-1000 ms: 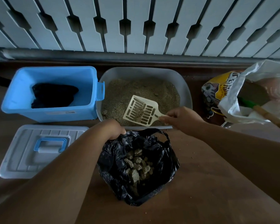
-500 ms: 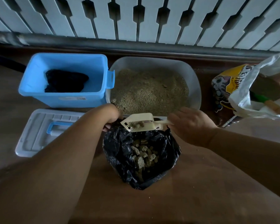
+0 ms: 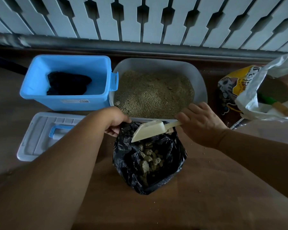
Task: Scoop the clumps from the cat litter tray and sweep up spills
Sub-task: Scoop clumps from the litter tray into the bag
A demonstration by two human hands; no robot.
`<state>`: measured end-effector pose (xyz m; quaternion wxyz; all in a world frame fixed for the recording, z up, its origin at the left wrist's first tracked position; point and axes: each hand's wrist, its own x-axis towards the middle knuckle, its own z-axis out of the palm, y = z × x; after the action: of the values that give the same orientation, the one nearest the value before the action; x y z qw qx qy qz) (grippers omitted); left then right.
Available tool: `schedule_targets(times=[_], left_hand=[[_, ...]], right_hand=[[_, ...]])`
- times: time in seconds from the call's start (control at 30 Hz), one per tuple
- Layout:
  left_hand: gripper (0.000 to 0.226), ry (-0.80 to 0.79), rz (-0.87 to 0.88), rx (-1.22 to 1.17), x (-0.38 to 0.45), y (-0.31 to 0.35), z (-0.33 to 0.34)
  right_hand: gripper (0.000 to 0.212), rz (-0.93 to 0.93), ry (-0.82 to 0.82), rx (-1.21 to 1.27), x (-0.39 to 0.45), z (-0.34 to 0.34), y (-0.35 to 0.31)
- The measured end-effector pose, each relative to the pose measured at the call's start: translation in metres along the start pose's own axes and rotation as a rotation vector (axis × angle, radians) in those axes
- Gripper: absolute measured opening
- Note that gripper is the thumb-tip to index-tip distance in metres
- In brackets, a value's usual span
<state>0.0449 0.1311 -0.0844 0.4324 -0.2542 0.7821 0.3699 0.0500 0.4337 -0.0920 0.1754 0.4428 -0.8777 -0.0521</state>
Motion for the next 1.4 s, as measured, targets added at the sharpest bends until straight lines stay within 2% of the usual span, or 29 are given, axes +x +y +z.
schedule_targets(times=[0.13, 0.27, 0.37, 0.5, 0.6, 0.7, 0.77, 0.9, 1.0, 1.13, 1.2, 1.4], left_hand=[[0.020, -0.027, 0.011, -0.025, 0.001, -0.001, 0.000], [0.021, -0.014, 0.028, -0.047, 0.002, -0.003, -0.001], [0.020, -0.001, 0.027, -0.050, 0.004, -0.003, 0.000], [0.019, -0.037, 0.031, -0.034, 0.007, -0.004, -0.001], [0.018, -0.204, -0.012, 0.020, 0.006, -0.004, -0.003], [0.019, -0.271, -0.032, 0.043, 0.005, -0.004, 0.001], [0.021, -0.213, -0.014, 0.042, 0.005, -0.003, 0.002], [0.028, -0.015, 0.089, 0.063, 0.007, 0.001, -0.005], [0.022, 0.066, 0.155, 0.028, 0.008, 0.007, -0.010], [0.022, 0.093, 0.114, 0.074, 0.008, 0.006, -0.011], [0.025, 0.128, 0.131, 0.074, 0.012, 0.003, -0.010], [0.029, 0.169, 0.196, 0.149, 0.022, -0.002, -0.009]], right_hand=[[0.017, 0.057, -0.049, 0.012, 0.004, -0.003, 0.000], [0.007, 0.170, -0.250, 0.205, 0.007, -0.004, -0.003], [0.011, 0.267, -0.342, 0.276, 0.007, -0.004, -0.005], [0.010, 0.354, -0.342, 0.275, 0.011, -0.001, -0.006], [0.023, 0.443, -0.304, 0.274, 0.017, 0.002, -0.005], [0.012, 0.545, -0.320, 0.252, 0.028, 0.002, -0.002], [0.006, 0.585, -0.332, 0.277, 0.038, 0.002, 0.001], [0.012, 0.579, -0.362, 0.337, 0.062, 0.006, 0.003], [0.017, 0.572, -0.381, 0.340, 0.081, 0.012, -0.005], [0.029, 0.524, -0.361, 0.269, 0.106, 0.013, -0.018], [0.026, 0.499, -0.355, 0.217, 0.117, 0.013, -0.020], [0.036, 0.409, -0.439, 0.140, 0.155, 0.019, -0.024]])
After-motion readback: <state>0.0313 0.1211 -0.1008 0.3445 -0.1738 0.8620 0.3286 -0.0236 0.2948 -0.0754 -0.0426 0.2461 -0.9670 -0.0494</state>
